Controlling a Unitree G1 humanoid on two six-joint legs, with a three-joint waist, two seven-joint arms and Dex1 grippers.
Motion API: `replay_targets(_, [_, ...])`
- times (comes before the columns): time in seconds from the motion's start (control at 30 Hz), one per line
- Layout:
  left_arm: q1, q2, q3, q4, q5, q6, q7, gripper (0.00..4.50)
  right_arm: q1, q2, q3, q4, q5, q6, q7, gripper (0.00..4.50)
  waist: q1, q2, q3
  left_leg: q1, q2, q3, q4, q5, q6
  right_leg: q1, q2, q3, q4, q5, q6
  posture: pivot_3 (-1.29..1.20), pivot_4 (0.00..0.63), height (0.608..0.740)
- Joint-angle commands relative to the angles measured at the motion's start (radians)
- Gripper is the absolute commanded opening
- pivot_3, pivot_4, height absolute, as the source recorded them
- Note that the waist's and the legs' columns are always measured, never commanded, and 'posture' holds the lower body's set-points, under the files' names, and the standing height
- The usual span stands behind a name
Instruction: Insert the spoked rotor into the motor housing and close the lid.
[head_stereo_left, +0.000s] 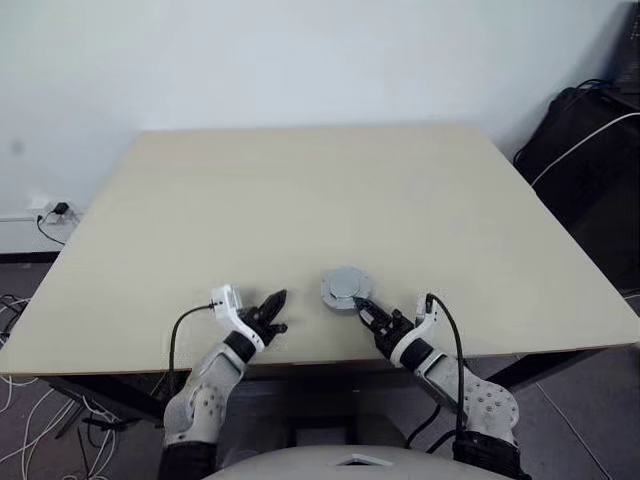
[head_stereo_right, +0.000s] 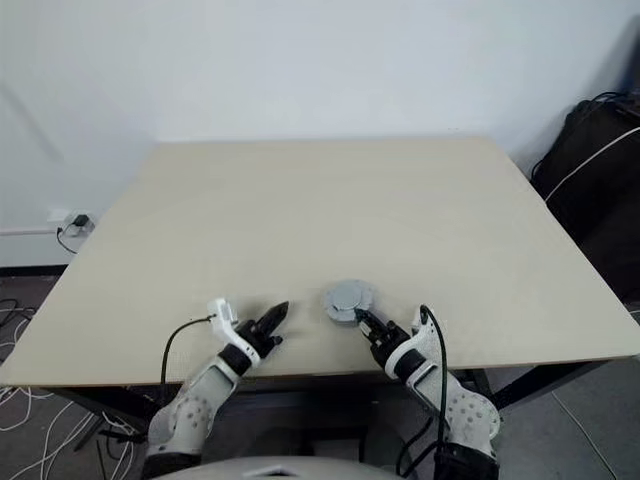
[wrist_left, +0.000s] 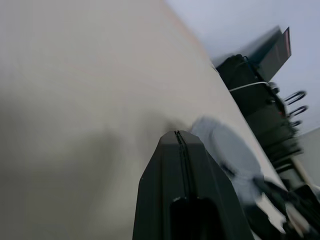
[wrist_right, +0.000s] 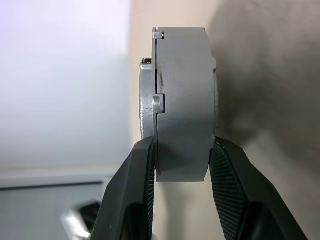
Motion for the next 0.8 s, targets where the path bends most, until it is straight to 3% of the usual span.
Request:
replay_targets(0.03, [0.022,-0.032,0.030,-0.069,-0.147,0.087,-0.012,0.00,-0.035,0.041,0.023,-0.053,0.104,0.002,0.043,1.27,-0.001,0.001,0.001,0.000,0.000,0.000,0.000,0.000,0.000,0.000,0.000,0.000,0.000,0.000,0.000,0.00,0.000,0.740])
replay_targets(0.07, [0.032,-0.039,0.040,-0.070,-0.193,0.119,-0.010,0.00,-0.038,0.037,0.029,-0.056,0.111,0.003,0.040,1.27,-0.001,0.001,0.001,0.000,0.000,0.000,0.000,0.000,0.000,0.000,0.000,0.000,0.000,0.000,0.000,0.00,0.000,0.740])
replay_targets(0.17, [0.051,-0.058,0.069,-0.067,-0.312,0.192,0.016,0.60,-0.044,0.027,0.045,-0.064,0.130,0.004,0.032,1.27,-0.002,0.002,0.002,0.000,0.000,0.000,0.000,0.000,0.000,0.000,0.000,0.000,0.000,0.000,0.000,0.00,0.000,0.740])
replay_targets(0.3, [0.071,-0.074,0.102,-0.050,-0.450,0.256,0.030,1.94,-0.053,0.010,0.056,-0.076,0.163,0.009,0.026,1.27,-0.002,0.002,0.002,0.000,0.000,0.000,0.000,0.000,0.000,0.000,0.000,0.000,0.000,0.000,0.000,0.00,0.000,0.740])
replay_targets(0.53, [0.094,-0.081,0.085,-0.049,-0.534,0.258,0.031,4.28,-0.058,-0.016,0.078,-0.076,0.186,0.020,0.015,1.27,-0.001,0.002,0.002,0.000,0.000,0.001,0.000,-0.001,0.000,0.000,0.000,0.000,0.000,0.000,0.000,0.00,0.000,0.740])
replay_targets(0.57, [0.095,-0.081,0.081,-0.048,-0.537,0.256,0.029,4.47,-0.057,-0.018,0.082,-0.076,0.188,0.022,0.014,1.27,-0.001,0.002,0.002,0.000,0.000,0.001,0.000,-0.001,-0.001,0.000,0.000,0.000,0.000,0.000,0.000,0.00,0.000,0.740])
replay_targets(0.8, [0.072,-0.073,0.047,-0.038,-0.556,0.256,0.012,4.47,-0.041,-0.039,0.138,-0.083,0.221,0.099,0.005,1.27,-0.001,0.002,0.002,0.000,0.000,0.001,0.000,-0.001,-0.001,0.000,0.000,0.001,0.000,0.000,-0.001,0.00,0.000,0.740])
